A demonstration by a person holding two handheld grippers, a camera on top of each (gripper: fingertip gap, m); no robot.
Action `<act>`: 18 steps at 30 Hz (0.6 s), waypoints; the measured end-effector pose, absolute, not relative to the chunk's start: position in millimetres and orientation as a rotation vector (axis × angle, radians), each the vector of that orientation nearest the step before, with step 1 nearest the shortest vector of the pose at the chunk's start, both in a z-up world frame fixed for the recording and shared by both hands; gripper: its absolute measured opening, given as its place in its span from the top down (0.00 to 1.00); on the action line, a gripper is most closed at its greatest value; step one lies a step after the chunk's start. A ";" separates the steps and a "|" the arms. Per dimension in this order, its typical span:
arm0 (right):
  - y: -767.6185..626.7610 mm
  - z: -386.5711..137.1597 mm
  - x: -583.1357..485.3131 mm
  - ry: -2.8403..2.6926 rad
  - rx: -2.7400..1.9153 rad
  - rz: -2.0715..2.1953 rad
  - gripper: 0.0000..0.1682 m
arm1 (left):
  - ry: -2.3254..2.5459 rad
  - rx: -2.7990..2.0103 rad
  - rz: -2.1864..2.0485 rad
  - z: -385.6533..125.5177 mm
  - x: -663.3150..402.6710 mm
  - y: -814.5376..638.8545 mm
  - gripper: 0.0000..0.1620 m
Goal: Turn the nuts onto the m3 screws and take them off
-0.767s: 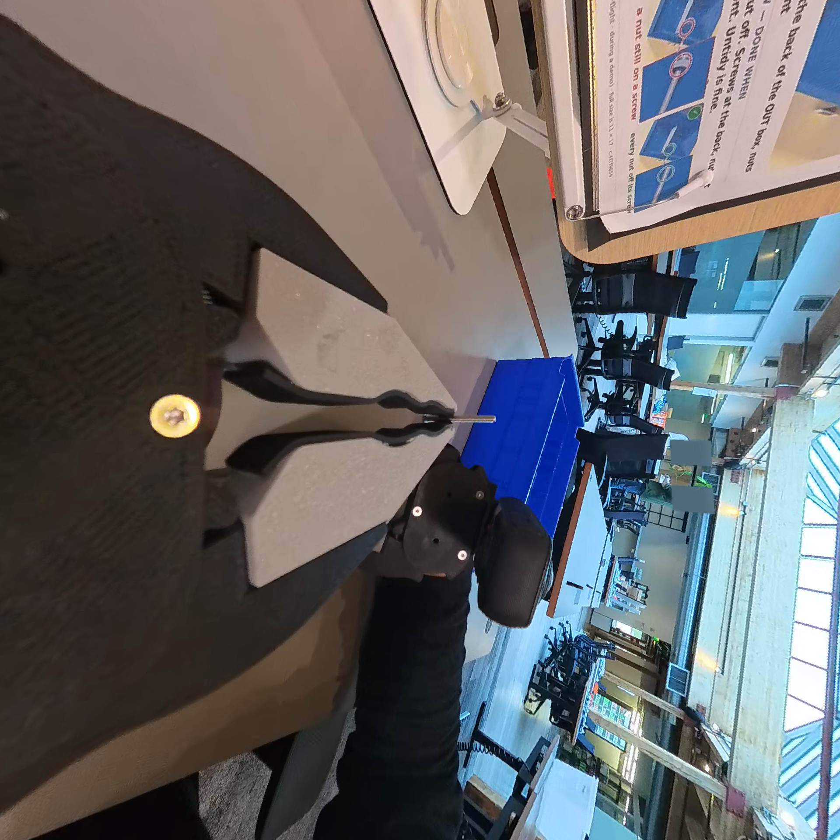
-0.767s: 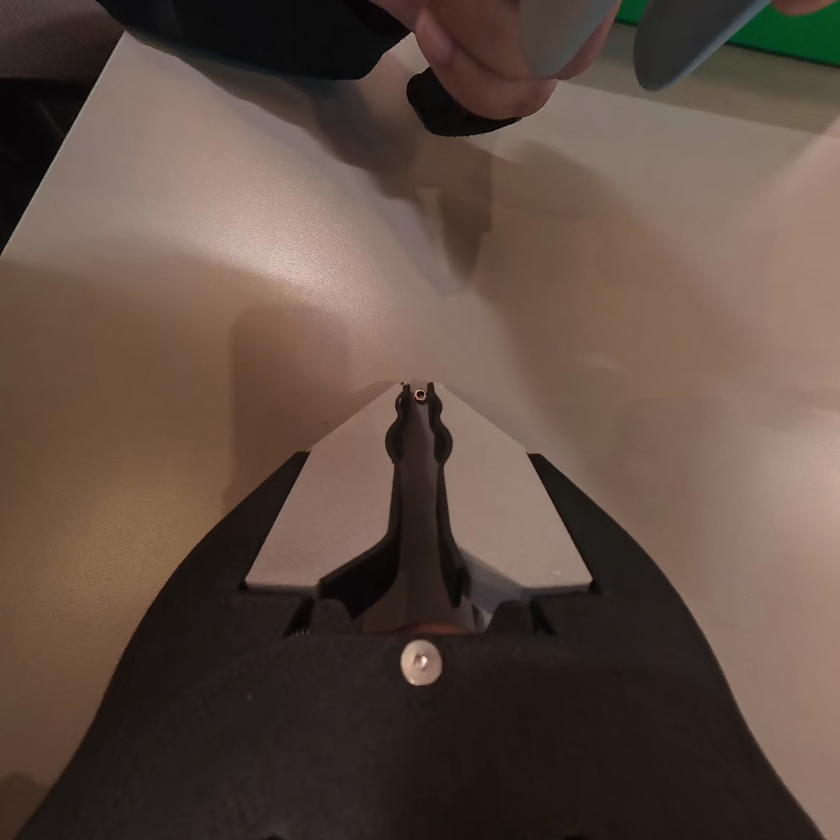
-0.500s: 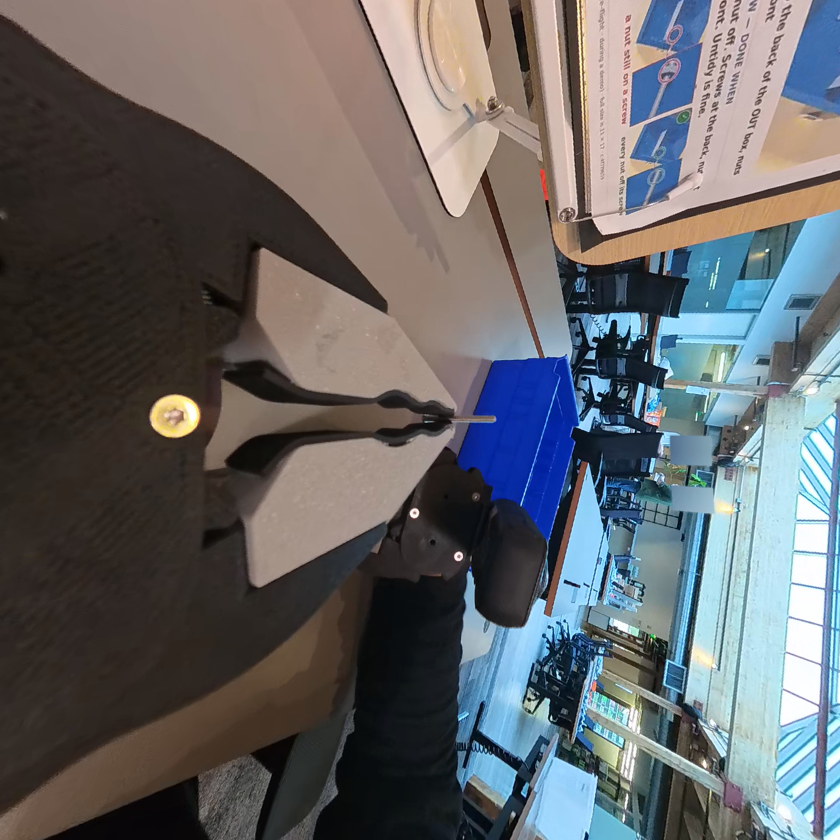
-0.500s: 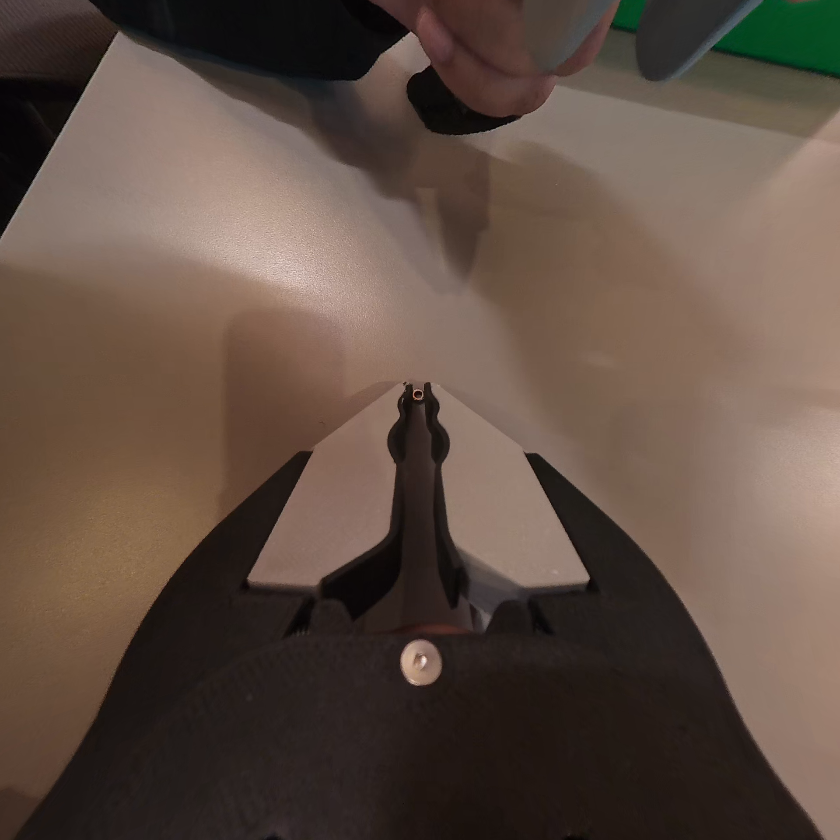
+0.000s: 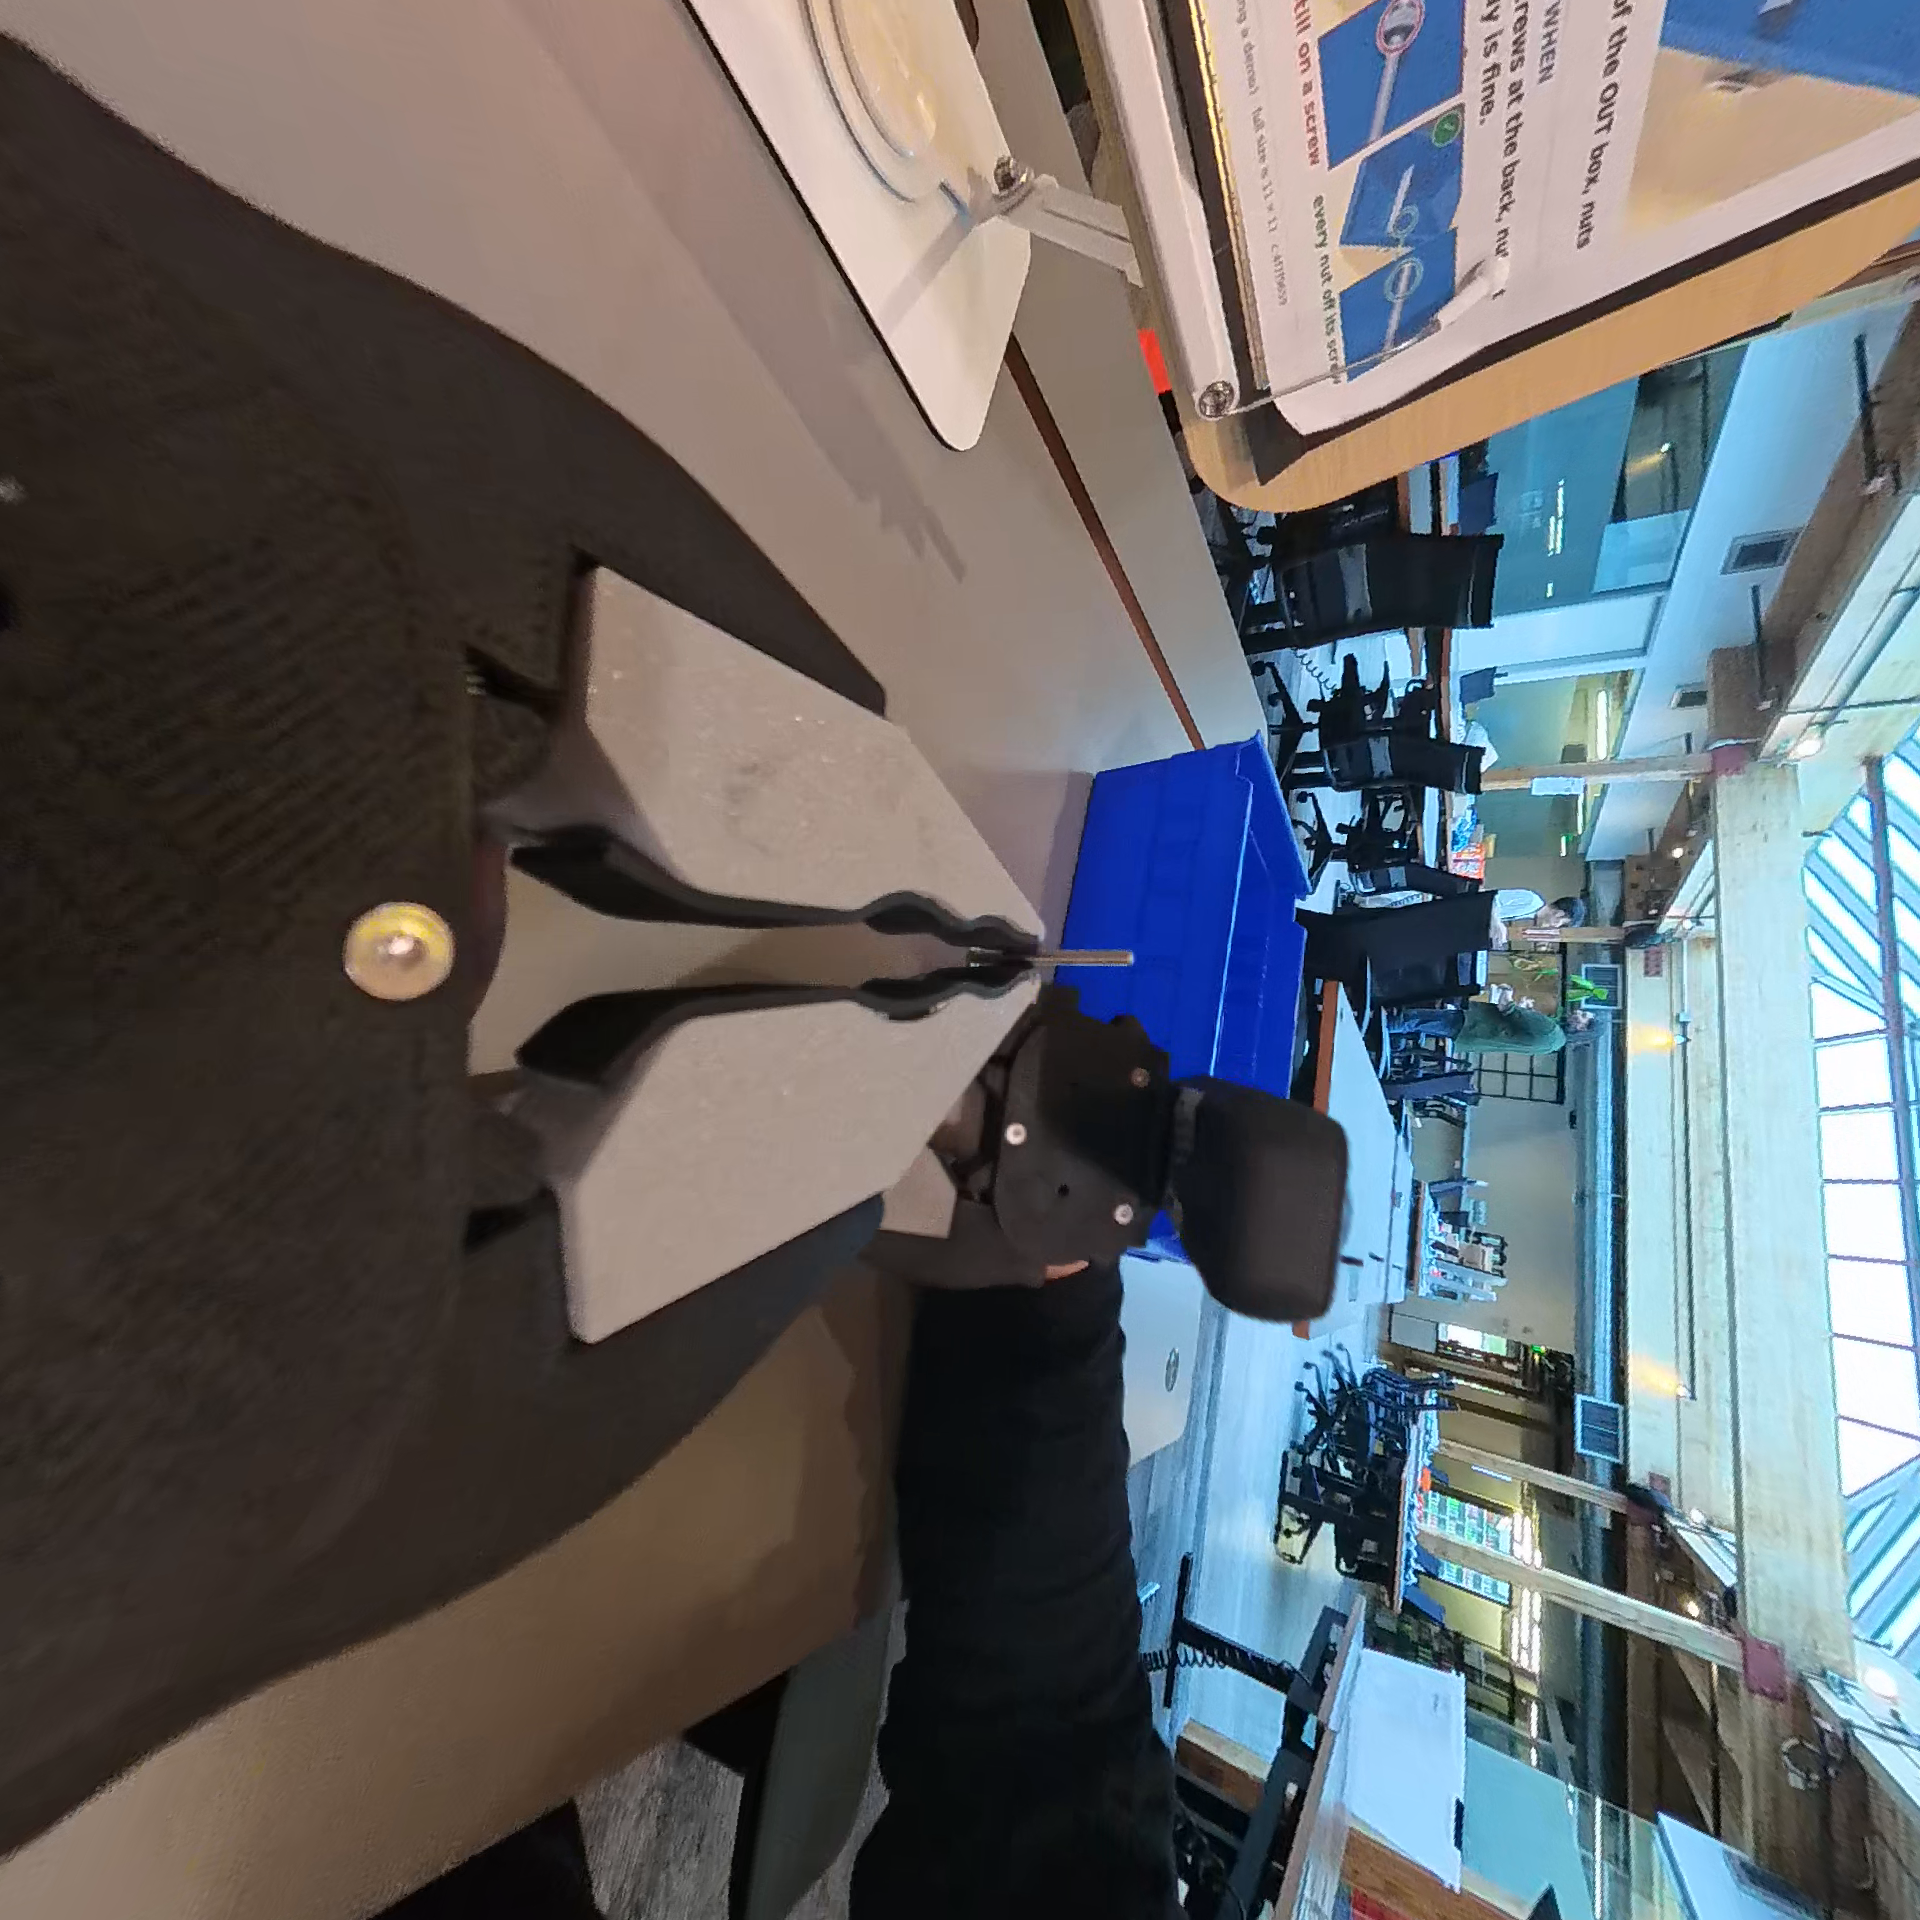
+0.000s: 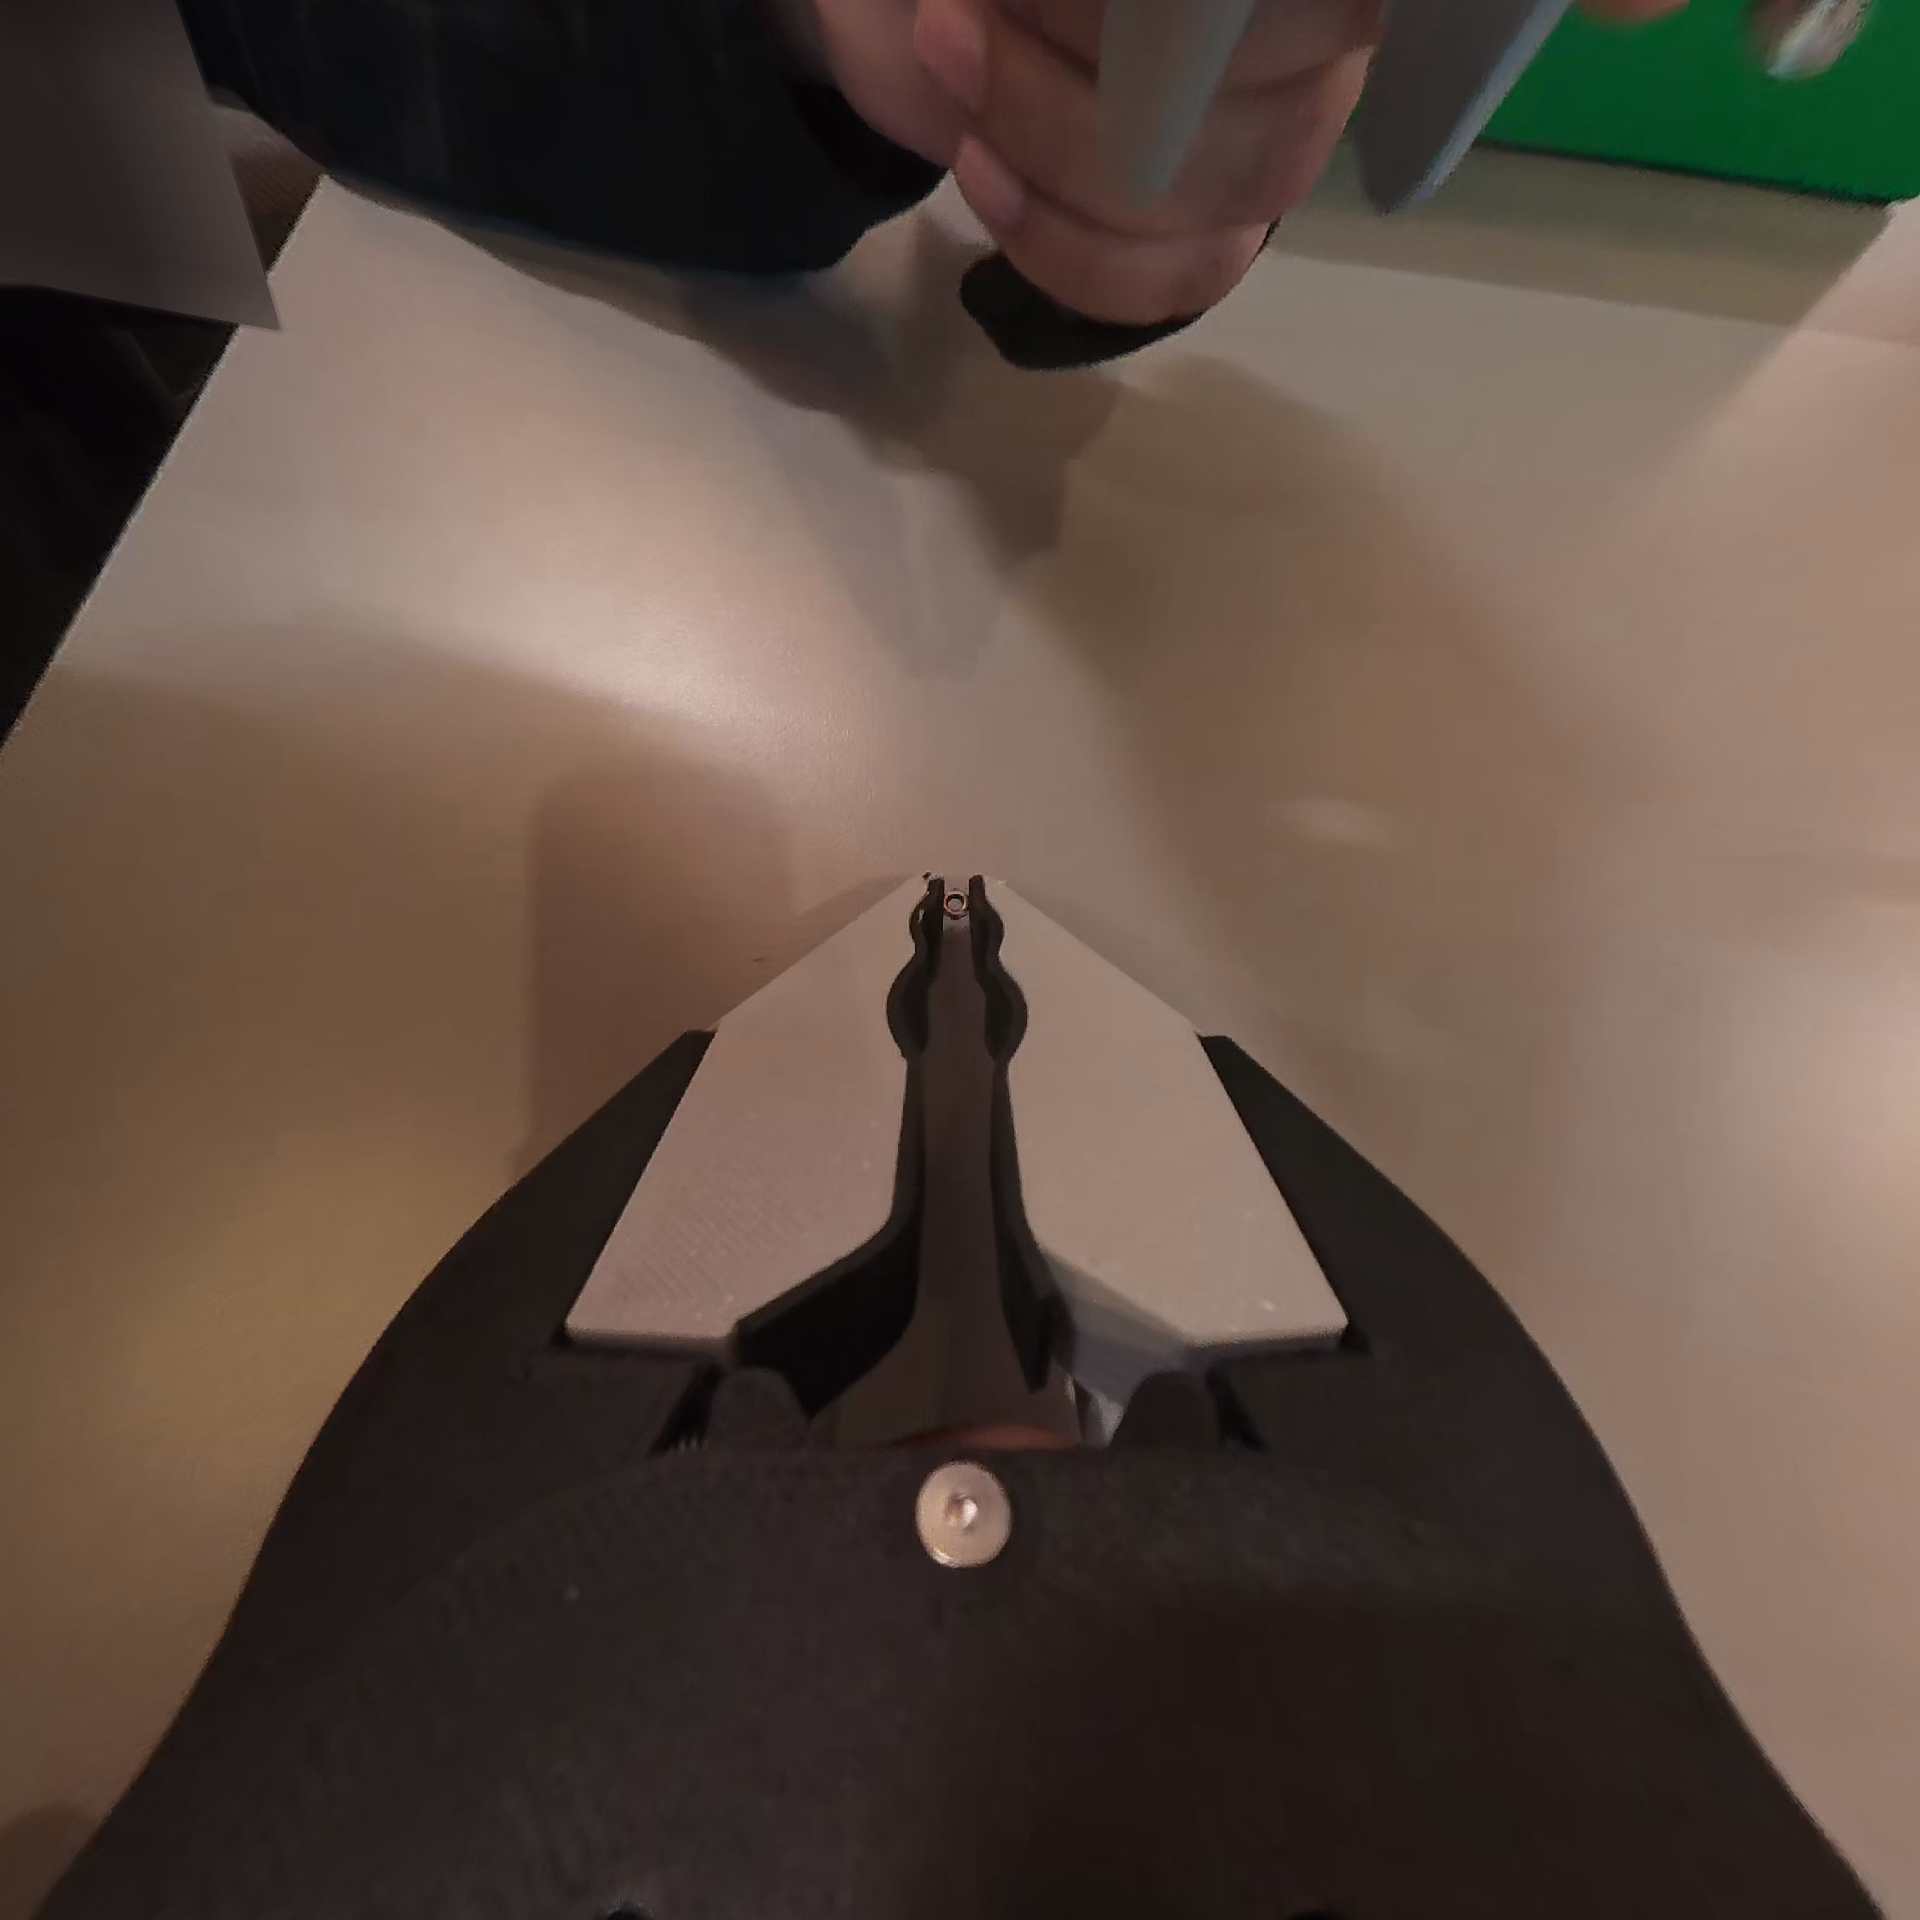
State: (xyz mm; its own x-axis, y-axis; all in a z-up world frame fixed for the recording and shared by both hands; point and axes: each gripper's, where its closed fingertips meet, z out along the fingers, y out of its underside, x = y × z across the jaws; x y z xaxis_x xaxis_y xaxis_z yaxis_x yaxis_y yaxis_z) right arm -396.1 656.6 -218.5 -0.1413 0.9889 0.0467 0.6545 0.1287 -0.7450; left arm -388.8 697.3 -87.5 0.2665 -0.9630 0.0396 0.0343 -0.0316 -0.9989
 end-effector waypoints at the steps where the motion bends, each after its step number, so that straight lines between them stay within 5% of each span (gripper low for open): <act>1: 656.8 -216.5 -395.4 -1.853 -1.579 0.792 0.99 | 0.973 -1.336 -1.047 -89.4 -388.8 698.0 1.00; 18: 665.8 -175.1 -378.5 -1.697 -1.567 0.801 0.99 | 1.065 -1.373 -1.053 -118.7 -387.2 703.3 1.00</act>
